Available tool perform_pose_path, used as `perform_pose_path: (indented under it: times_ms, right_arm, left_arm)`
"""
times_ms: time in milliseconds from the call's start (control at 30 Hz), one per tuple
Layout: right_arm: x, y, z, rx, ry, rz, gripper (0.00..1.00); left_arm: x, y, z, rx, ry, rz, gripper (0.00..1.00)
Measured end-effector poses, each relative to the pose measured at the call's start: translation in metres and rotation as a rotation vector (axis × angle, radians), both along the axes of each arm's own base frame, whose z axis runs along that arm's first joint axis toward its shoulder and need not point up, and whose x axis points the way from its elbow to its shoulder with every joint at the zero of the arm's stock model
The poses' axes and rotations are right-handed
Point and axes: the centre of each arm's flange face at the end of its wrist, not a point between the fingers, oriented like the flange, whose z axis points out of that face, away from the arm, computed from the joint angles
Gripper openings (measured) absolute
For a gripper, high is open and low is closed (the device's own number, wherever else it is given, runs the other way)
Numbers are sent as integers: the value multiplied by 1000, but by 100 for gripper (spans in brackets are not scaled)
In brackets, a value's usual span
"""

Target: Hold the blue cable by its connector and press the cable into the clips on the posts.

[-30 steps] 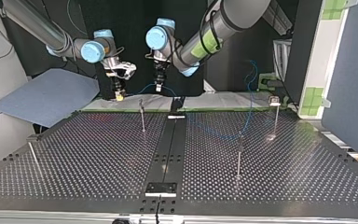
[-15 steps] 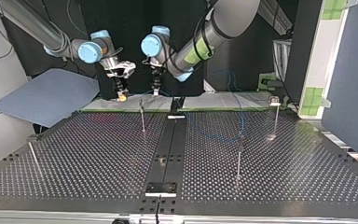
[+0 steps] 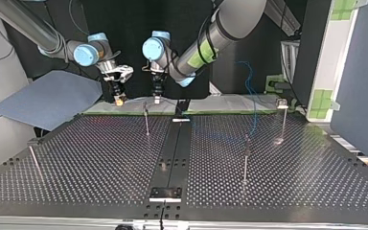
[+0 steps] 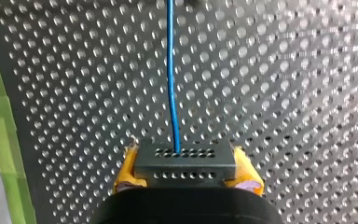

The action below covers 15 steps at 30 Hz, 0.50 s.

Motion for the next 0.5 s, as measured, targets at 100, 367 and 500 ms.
perform_pose_path:
  times_ms: [100,367,500]
  right_arm:
    - [-5,-4,0,-1,0,-16,0]
    - [-15,-10,1,-1,-2,-56,0]
    - [-19,-14,2,-2,-7,-67,0]
  left_arm:
    - [0,0,0,-2,-3,1,1]
    - [2,0,-2,0,-3,-9,1]
    - [1,2,-18,16,15,-23,1]
